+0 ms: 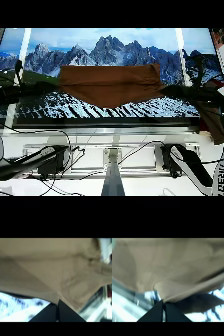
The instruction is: Fold the clothes and pants, and hang the long-sleeved shirts on hangers.
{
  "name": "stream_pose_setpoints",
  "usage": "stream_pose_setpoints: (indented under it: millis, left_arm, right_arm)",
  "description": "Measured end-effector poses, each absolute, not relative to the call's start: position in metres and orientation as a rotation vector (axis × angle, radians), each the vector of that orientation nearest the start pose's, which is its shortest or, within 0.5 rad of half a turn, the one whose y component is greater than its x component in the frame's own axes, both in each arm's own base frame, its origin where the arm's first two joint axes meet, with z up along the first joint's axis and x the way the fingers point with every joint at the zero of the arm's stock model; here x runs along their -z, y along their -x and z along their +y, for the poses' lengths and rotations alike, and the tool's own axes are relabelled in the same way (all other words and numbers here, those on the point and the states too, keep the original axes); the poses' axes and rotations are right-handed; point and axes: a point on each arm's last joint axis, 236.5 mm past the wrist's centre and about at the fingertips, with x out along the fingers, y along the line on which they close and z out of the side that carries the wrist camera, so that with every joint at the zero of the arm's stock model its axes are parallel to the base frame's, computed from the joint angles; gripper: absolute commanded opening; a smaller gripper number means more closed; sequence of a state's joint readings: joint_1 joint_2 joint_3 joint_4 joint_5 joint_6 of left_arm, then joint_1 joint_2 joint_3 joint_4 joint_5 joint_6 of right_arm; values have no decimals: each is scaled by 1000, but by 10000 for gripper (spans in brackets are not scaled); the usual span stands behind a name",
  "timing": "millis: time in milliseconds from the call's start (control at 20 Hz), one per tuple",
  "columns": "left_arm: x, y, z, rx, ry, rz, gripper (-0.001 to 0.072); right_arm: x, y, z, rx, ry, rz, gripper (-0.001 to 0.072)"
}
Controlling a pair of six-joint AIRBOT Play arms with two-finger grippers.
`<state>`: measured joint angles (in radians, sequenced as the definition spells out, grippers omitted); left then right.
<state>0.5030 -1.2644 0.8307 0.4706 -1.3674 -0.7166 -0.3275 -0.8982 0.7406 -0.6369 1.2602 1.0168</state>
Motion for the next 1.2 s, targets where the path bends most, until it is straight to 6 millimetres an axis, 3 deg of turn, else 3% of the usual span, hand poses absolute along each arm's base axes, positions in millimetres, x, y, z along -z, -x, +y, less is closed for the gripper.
stream_pose_setpoints:
  millis: [200, 450, 550, 750, 800, 850, 900, 950, 1200]
  left_arm:
    - [-30, -394, -41, 515, 739, 884, 5]
    - [-26, -456, -21, 322, 706, 765, 5]
    - [-18, -477, -12, 253, 693, 736, 6]
    - [5, -507, -16, 185, 723, 720, 7]
    - [12, -513, -17, 166, 740, 718, 48]
    - [19, -518, -20, 148, 760, 718, 314]
    - [26, -521, -22, 135, 778, 722, 641]
    - [33, -524, -25, 123, 790, 728, 714]
    - [44, -526, -22, 117, 790, 734, 713]
  right_arm:
    - [-77, -351, 91, -450, -618, 864, 11]
    - [-72, -428, 79, -284, -692, 744, 11]
    - [-63, -459, 77, -247, -710, 736, 12]
    - [-37, -515, 68, -168, -749, 725, 13]
    - [-30, -524, 65, -146, -756, 719, 31]
    - [-22, -533, 62, -122, -762, 712, 234]
    - [-16, -539, 61, -107, -762, 708, 558]
    - [-11, -543, 60, -96, -761, 707, 711]
    - [2, -547, 59, -88, -691, 724, 690]
